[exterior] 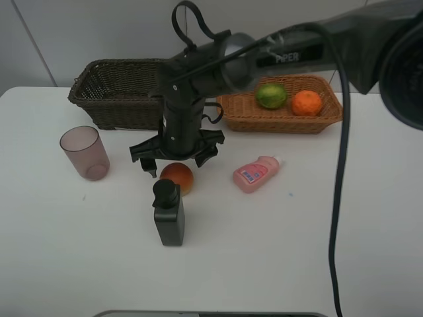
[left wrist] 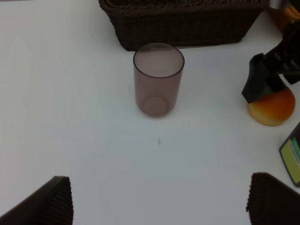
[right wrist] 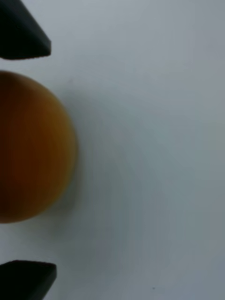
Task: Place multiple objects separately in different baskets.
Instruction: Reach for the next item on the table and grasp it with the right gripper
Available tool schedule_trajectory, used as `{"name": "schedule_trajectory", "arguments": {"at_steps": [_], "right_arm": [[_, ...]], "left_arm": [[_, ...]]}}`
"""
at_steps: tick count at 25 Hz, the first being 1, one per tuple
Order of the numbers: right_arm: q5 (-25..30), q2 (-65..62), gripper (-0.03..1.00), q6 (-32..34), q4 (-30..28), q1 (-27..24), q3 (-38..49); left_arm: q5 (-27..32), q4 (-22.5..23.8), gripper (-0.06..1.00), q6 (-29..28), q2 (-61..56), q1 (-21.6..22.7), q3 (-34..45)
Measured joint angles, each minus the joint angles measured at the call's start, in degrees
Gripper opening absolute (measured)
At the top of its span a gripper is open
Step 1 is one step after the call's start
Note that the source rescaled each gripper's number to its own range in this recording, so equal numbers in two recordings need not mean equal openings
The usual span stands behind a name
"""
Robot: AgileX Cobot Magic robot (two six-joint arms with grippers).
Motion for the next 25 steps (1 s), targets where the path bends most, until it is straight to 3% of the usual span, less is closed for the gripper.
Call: {"name": "schedule_trajectory", "arguments": {"at_steps": [14,16,17,19,25], "right_arm": [[0.1,2.2,0.87,0.0,-0.1,0.7,0.0],[0.1,2.2,0.74,0.0,0.0,0.7,0.0],[0.1,2.2,0.61,0.0,0.0,0.7,0.0],[0.1,2.3,0.23,0.0,0.0,0.7,0.0],[0.2,2.3,0.22,0.0,0.0,0.7,0.0]], "left_arm": [[0.0,0.0,0.96,0.0,0.0,0.0,0.0],[0.0,0.0,0.96,0.0,0.0,0.0,0.0],[0.0,0.0,0.96,0.0,0.0,0.0,0.0],[0.0,0.0,0.96,0.0,0.0,0.0,0.0],[0.0,0.0,0.96,0.0,0.0,0.0,0.0]]}}
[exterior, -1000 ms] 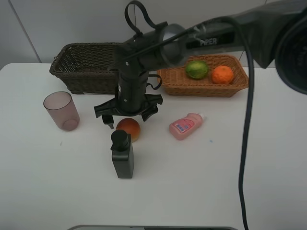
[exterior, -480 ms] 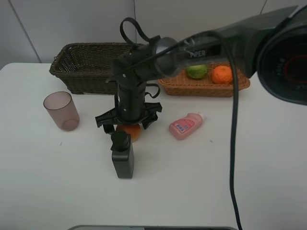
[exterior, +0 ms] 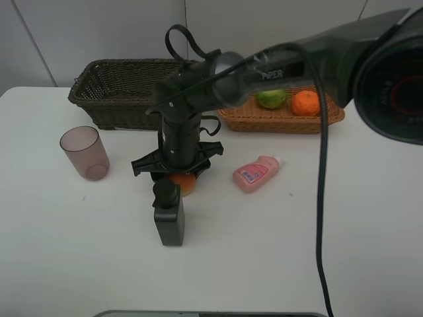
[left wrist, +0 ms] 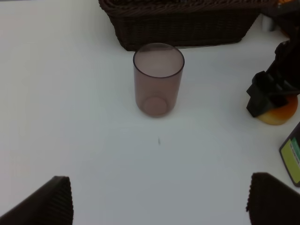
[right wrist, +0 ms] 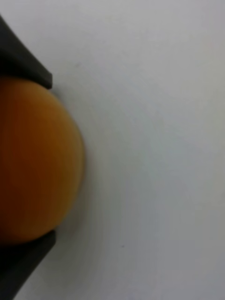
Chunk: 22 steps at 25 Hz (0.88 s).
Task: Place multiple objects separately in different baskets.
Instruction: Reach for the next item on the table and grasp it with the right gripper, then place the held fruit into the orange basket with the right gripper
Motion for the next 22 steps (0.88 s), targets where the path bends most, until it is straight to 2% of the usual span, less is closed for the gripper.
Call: {"name": "schedule_trajectory", "arguments": {"at_steps": [17,22], "right_arm": [[0.2,-0.1,0.22,-0.1,-0.2,0.0,0.0],[0.9,-4.2,0.22,-1.5,-4.2,0.0,0.0]], "left_arm": [[0.0,0.0,0.96,0.0,0.0,0.0,0.0],[0.0,0.0,0.96,0.0,0.0,0.0,0.0]]}}
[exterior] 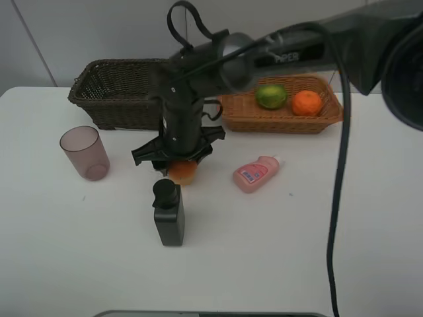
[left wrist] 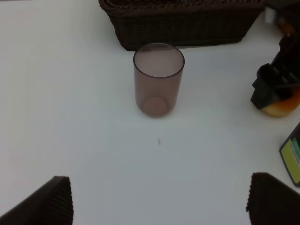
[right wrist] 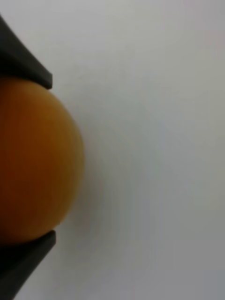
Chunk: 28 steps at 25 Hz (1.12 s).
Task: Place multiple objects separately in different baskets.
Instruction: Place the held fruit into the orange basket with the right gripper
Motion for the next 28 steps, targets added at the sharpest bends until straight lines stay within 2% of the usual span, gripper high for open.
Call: {"name": "schedule_trajectory", "arguments": {"at_steps": [8,18,22,28], "right_arm": [[1.9,-7.7,0.22,-0.2,-1.7,-2.0,0.0],[4.1,-10.1,0.22,-5.1,-1.7,-11.4,0.0],[2.2,-10.2,0.22,-6.0,-1.7,-16.7,0.0],[-5.6,-10.2,0.22,-6.0,-1.7,-23.6,0.0]], "left_arm": [[0.0,0.0,0.96,0.0,0.0,0.0,0.0],[0.0,0.0,0.96,0.0,0.0,0.0,0.0],[0.0,0.0,0.96,0.0,0.0,0.0,0.0],[0.0,0.0,0.96,0.0,0.0,0.0,0.0]]}}
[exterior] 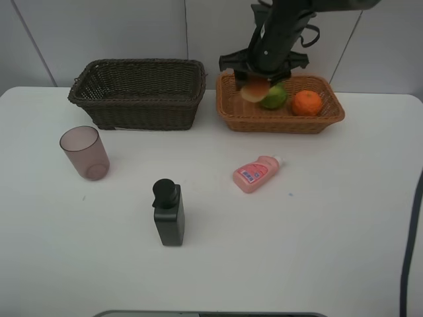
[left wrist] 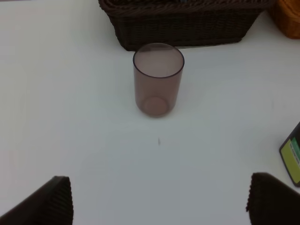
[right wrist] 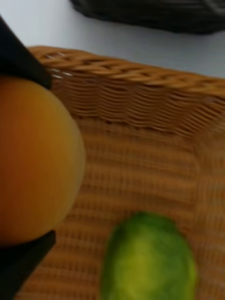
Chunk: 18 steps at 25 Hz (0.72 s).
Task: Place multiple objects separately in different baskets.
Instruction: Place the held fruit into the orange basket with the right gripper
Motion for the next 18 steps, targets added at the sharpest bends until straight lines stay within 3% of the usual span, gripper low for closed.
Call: {"name": "schedule_trajectory", "arguments": {"at_steps": [7,18], "right_arm": [[-10.8,1.5,0.22,1.4,0.3,-2.1,0.0],[-14.7,7.7,0.22,1.5,0.9,-2.1,0.0]], "left_arm": [[0.0,0.0,0.96,0.0,0.0,0.0,0.0],[0.0,0.0,0.96,0.0,0.0,0.0,0.0]]}}
